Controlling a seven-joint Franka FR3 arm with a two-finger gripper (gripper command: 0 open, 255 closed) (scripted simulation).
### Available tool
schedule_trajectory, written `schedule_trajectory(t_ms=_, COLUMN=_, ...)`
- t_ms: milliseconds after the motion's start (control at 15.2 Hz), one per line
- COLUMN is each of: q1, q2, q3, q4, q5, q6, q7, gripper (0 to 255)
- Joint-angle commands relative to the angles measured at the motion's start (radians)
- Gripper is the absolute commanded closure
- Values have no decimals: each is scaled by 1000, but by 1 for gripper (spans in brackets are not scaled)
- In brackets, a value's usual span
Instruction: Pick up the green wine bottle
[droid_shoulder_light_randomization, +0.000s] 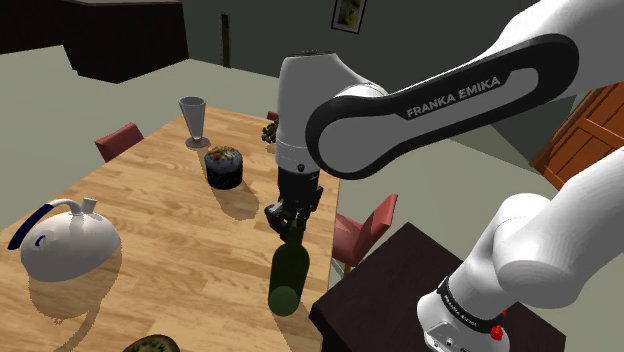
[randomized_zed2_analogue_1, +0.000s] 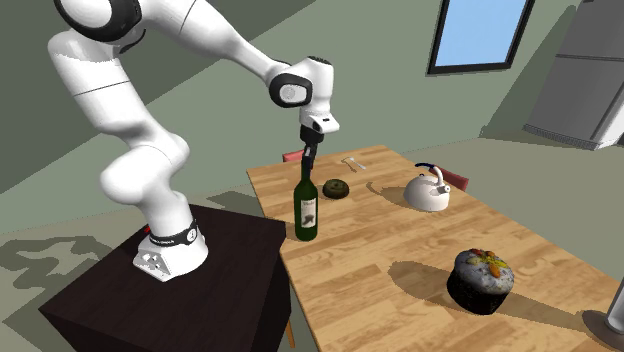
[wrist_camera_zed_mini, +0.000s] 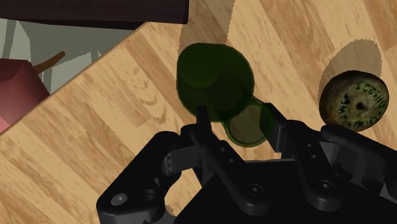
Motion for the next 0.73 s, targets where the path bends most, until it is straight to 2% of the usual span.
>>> schedule_trajectory(t_ms=0, q1=0, q2=0, q3=0, q4=-1, q5=0, q6=0, q7=0, gripper=255)
schedule_trajectory(t_ms=132, q1=0, q2=1, q3=0, q4=-1, q5=0, q6=1, q7=0, gripper=255)
schedule_trajectory(t_ms=660, q1=0, q2=-53, q3=-16, q4=64, q5=4, q6=-117, q7=-2, gripper=255)
